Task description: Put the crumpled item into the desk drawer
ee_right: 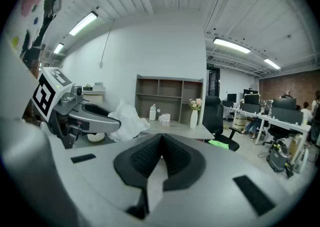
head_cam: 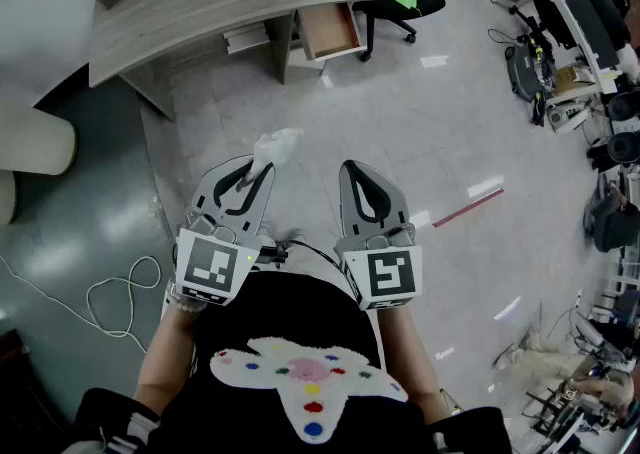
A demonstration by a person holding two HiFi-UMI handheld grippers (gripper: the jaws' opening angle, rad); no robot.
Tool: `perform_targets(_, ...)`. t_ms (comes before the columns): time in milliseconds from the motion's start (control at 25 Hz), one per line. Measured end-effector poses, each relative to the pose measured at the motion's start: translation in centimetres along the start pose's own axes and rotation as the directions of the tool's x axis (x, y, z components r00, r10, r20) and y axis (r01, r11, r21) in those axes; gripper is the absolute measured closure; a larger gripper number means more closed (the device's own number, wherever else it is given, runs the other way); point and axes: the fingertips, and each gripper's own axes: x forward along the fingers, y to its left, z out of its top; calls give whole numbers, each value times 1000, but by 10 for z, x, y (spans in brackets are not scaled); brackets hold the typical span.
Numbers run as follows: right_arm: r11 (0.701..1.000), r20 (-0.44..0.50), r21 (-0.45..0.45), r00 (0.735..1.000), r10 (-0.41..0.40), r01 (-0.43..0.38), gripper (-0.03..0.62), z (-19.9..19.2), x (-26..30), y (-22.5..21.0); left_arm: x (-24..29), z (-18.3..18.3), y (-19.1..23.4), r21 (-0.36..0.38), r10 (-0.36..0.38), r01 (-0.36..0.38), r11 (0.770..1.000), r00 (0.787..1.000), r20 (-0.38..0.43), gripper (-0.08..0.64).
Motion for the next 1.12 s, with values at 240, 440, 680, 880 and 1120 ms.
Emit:
perform_targets(240,1000,-6,5,1000,-3,4,588,-3,-6,-1,-4,1,-5,2,0,0,1000,1000,-1,497)
perform_targets(440,1000,-9,8,1000,-3,3,589,-7,-6,-4,-3,0,-6,6,7,-7,1000,1000,-2,497)
perform_targets(680,999,7,12,999,39,-39,589,-2,-9,0,-3,2,-11,4,24,-24,1000,1000,0,497)
perform_targets(880,1000,20,15,1000,23,-23,588,-3,-17,-12,-6,9,-20,9,46,-47,999,999,9,497)
perform_targets(1120,999,33,27,999,32,-33,588,-4,-25,-21,-6,14,-29,6,76,-76,997,997,16,497)
